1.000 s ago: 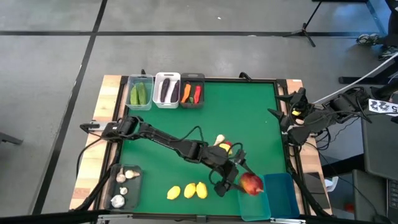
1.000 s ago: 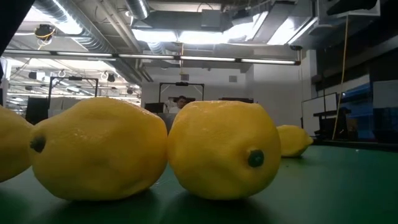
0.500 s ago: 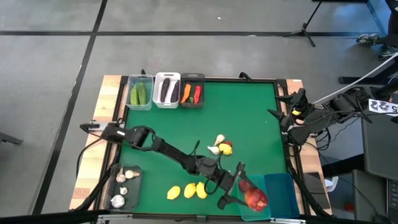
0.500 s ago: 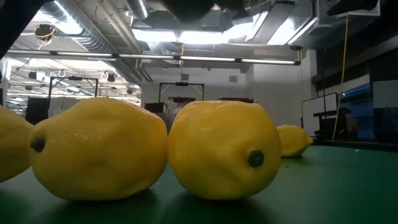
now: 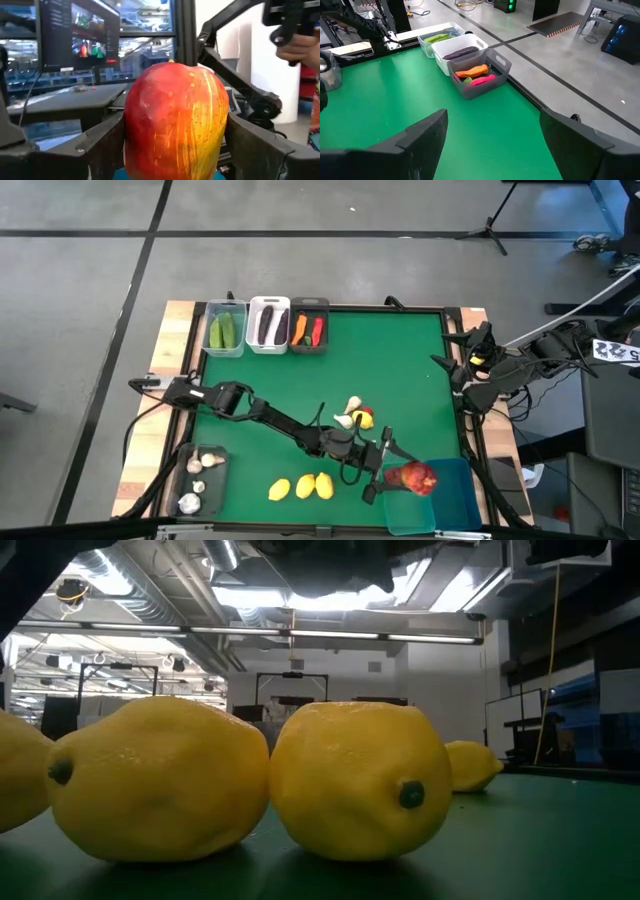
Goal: Sort produce into baskets
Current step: Put the red apple into the green bin
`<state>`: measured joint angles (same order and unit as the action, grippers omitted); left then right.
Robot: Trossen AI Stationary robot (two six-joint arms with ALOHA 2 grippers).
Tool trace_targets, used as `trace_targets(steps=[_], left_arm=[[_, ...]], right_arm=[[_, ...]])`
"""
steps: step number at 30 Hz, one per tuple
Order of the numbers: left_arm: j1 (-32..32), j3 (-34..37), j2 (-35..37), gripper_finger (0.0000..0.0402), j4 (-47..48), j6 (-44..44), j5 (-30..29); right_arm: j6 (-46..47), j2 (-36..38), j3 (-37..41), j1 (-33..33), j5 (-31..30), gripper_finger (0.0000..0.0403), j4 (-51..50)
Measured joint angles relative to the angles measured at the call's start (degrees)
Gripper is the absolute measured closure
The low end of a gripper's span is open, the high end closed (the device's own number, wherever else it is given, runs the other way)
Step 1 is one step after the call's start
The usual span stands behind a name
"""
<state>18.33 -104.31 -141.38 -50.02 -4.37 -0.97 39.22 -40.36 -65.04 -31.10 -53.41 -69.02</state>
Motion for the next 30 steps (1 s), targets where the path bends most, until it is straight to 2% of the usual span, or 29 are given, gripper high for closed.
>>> trace_targets(steps=[6, 15, 30], left_arm=[[0.81, -4.49, -2.96, 0.0092, 6.34, -0.24, -0.19], [3.05, -13.51, -10.33, 0.0092, 8.01, -4.57, 0.06], [3.06, -14.78, -12.32, 0.0091, 12.74, -2.14, -0.77]], right_arm=[[0.00, 0.00, 0.00, -0.02, -0.04, 0.0086, 0.87], [-0.02, 0.00, 0.00, 0.01, 0.02, 0.0086, 1.49], [-0.04, 0.00, 0.00, -0.02, 0.51, 0.0086, 1.43]])
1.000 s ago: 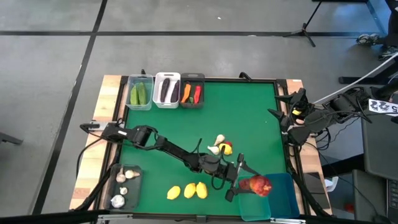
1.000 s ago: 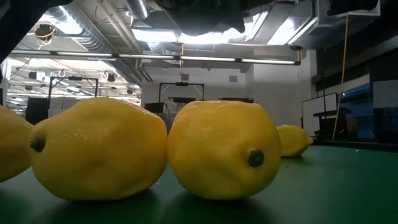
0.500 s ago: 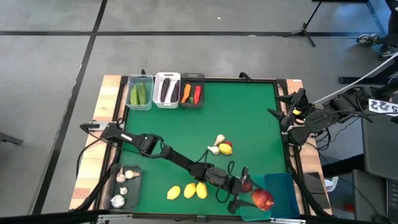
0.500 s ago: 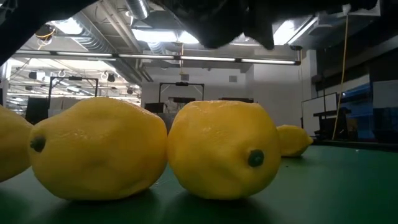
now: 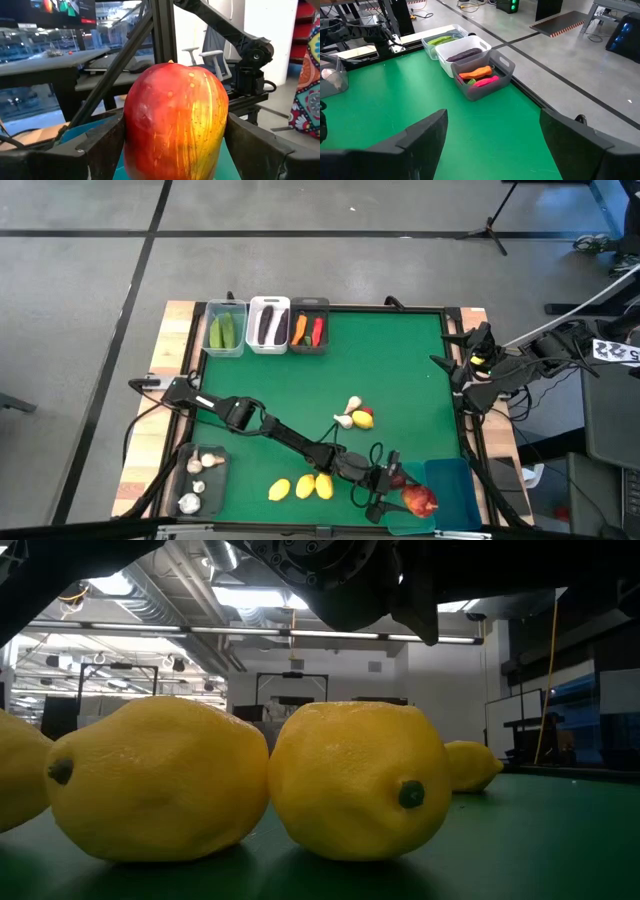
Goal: Sort produce into baskets
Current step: Put the red apple into the green bin
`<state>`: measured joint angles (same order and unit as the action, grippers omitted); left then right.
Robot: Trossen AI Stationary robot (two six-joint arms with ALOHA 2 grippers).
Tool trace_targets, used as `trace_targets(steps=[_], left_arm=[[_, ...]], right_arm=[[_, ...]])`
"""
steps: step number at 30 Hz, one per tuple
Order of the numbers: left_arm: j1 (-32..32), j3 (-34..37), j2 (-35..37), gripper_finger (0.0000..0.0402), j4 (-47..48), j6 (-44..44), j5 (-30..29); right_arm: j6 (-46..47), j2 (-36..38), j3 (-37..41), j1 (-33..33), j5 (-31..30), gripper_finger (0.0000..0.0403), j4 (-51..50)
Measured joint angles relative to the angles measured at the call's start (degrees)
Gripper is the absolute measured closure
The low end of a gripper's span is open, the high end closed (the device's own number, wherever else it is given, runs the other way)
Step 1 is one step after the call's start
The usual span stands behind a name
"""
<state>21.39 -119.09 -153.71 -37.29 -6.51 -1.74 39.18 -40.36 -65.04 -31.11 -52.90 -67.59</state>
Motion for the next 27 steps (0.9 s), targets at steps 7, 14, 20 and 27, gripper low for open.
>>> trace_targets(steps=[7, 14, 20, 27], left_arm=[[-0.14, 0.00, 0.00, 0.0091, 1.95, 0.49, -0.10], [-0.37, -0.24, 0.02, 0.0091, 3.54, 0.90, -0.09], [-0.83, -6.43, 0.04, 0.0091, 17.21, 1.42, 0.38], [-0.31, -7.65, 0.13, 0.0091, 19.10, -1.99, 0.70]], right_arm=[[-0.01, 0.00, 0.00, 0.00, 1.32, 0.0086, -0.02], [-0.02, 0.00, 0.00, 0.00, 2.09, 0.0086, -0.04], [-0.04, 0.00, 0.00, 0.00, 2.11, 0.0086, -0.11], [-0.04, 0.00, 0.00, 0.00, 2.37, 0.0086, -0.08]])
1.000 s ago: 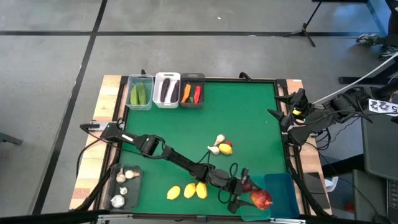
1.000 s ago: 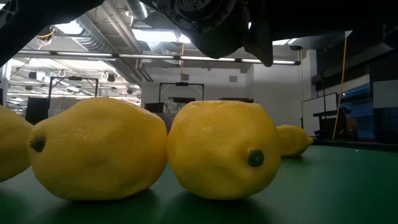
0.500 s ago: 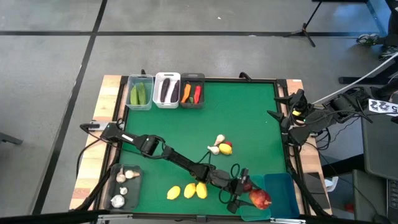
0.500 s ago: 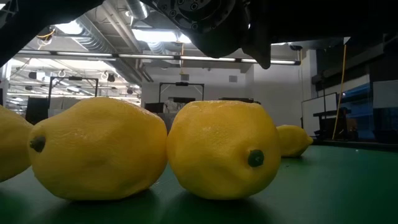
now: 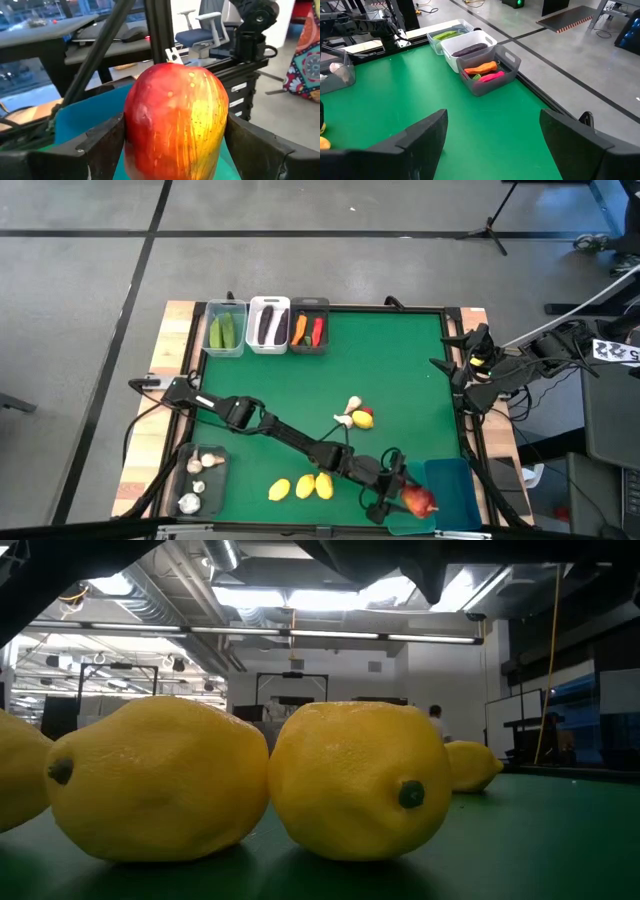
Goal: Sort produce into baskets
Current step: Put the red apple into the green bin
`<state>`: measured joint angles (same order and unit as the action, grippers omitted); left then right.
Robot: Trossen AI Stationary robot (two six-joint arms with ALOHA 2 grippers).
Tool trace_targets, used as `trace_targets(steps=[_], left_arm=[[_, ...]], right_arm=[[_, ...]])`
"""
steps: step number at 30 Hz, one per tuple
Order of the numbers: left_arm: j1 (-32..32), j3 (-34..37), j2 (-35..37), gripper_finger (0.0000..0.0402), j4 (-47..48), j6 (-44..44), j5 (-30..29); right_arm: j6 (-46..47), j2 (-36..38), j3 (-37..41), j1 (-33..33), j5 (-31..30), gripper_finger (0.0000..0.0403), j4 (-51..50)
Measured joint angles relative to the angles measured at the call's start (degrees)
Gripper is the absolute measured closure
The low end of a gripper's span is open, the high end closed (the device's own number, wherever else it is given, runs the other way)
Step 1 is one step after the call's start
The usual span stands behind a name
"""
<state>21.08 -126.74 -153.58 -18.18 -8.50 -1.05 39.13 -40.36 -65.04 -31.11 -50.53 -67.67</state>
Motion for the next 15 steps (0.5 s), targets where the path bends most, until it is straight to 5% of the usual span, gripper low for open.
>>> trace_targets(steps=[15], left_arm=[[-0.33, -4.69, 0.42, 0.0055, 9.88, -2.98, 0.03]], right_arm=[[-0.37, 0.00, 0.00, 0.00, 0.40, 0.0086, -0.05]])
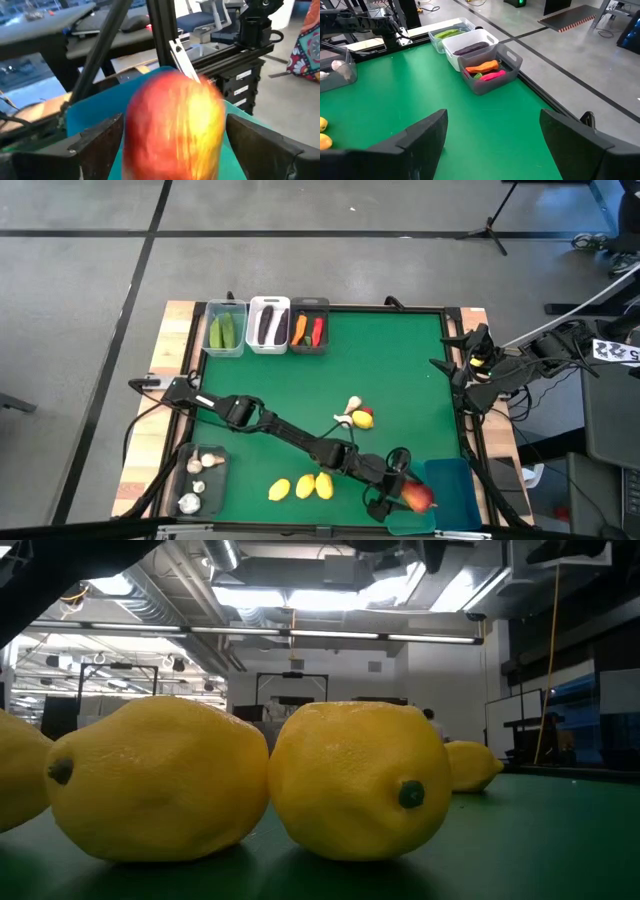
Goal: Sort produce into baskets
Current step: Put the red apple into the green bin, then put the lemon into the blue bin
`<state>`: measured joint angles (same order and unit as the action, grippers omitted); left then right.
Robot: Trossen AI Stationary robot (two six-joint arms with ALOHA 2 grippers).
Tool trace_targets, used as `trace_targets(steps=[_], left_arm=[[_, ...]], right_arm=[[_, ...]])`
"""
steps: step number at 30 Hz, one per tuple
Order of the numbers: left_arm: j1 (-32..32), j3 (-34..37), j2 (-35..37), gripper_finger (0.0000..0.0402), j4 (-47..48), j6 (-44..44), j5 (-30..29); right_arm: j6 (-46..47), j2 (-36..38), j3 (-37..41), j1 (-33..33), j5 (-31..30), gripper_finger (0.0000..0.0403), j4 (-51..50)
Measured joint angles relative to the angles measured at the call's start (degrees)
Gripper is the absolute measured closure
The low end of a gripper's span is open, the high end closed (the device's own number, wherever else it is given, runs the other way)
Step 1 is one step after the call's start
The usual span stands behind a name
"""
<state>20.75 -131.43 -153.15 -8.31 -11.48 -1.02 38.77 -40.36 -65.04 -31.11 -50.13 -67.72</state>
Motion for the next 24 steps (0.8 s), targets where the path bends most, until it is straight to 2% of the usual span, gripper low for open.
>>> trace_targets(steps=[9, 11, 14, 17, 19, 21, 24], left_arm=[[0.21, -2.35, 0.03, 0.0041, 4.96, -1.14, -0.42], [0.19, -2.35, 0.45, 0.0041, 5.34, -2.84, -1.37], [-0.02, -2.35, 3.12, 0.0041, 11.24, -5.59, -4.59], [-0.48, -2.35, 8.72, 0.0041, 21.73, -5.25, -10.28], [-1.34, -2.46, 13.31, 0.0041, 32.05, -1.64, -13.22], [-2.01, -2.66, 16.98, 0.0041, 44.68, 3.58, -13.48], [-1.30, -2.32, 20.18, 0.0041, 65.53, 6.96, -11.76]], right_arm=[[-0.02, 0.00, 0.00, 0.00, 0.20, 0.0086, 0.02], [-0.03, 0.00, 0.00, 0.00, 0.20, 0.0086, 0.02], [-0.03, -0.02, 0.00, 0.00, 0.57, 0.0086, 0.04], [-0.05, 0.00, 0.00, 0.00, 1.27, 0.0086, -0.37], [-0.02, -0.02, 0.00, 0.00, 1.29, 0.0086, -0.58], [0.23, 0.00, 0.00, 0.00, 1.39, 0.0086, -1.21], [0.26, 0.00, 0.00, 0.00, 1.92, 0.0086, -1.75]])
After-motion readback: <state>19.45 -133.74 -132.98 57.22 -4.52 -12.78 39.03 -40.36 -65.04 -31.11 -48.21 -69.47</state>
